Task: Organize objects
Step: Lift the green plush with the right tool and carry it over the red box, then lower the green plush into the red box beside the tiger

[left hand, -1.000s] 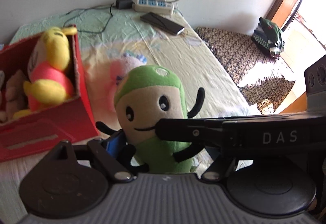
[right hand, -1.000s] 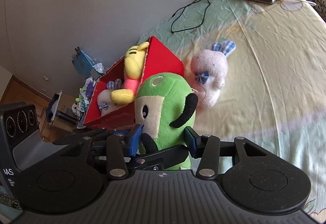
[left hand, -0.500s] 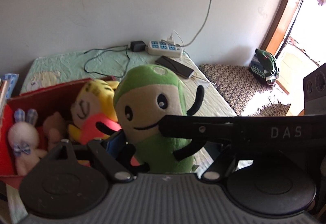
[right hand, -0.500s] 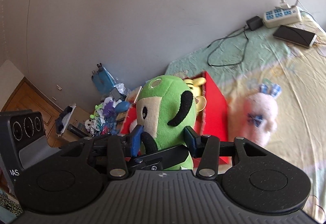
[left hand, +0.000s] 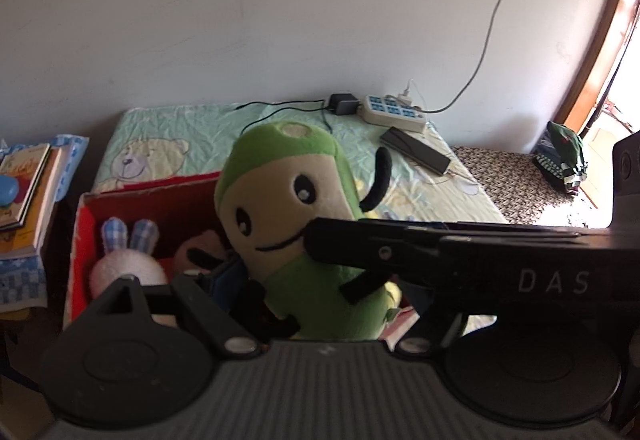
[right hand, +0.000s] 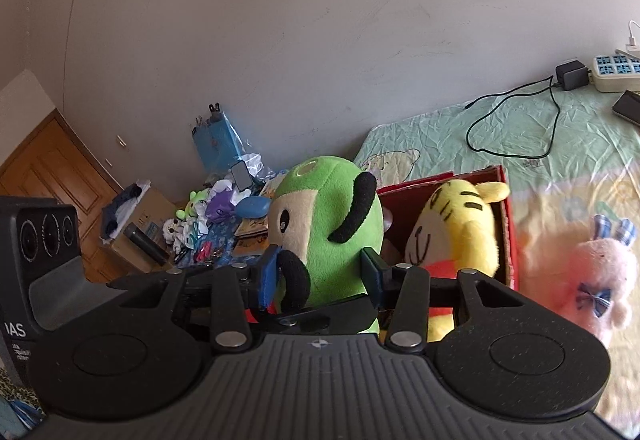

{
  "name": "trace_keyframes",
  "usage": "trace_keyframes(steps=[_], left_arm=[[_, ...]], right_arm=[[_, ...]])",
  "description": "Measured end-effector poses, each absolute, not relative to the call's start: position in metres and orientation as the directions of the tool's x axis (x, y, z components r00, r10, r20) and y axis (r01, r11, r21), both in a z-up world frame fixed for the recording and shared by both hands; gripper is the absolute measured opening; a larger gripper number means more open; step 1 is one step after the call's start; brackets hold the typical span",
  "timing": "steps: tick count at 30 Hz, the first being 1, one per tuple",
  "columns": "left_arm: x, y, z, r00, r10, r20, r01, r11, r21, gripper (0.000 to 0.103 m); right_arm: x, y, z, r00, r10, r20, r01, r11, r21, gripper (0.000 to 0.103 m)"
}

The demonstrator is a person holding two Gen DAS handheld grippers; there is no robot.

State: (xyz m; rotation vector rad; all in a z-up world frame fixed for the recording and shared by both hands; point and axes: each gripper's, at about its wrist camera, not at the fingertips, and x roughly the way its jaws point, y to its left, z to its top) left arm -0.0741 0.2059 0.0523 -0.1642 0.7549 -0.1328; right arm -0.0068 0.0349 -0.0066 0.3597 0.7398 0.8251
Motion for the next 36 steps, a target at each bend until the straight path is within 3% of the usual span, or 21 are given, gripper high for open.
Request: trace_keyframes(steps=[21,36], left_arm=[[-0.021,0.246,-0.013,0.624,-0.149,-0.767,0.018,0.984,-0.176,0.077],[-0.006,0.252,-0.042,0.565,-0.079,-0.821,-0.007,0.995,-0.1,0.081]], right_arm=[[0.027,0.071,-0.062,0.443,0.717,-0.538,-0.434,0.697,0.571,0.046],[0.031,0.076,-0.079,0.397,0.735,-0.549,-0.424,0.678,0.601,0.045]])
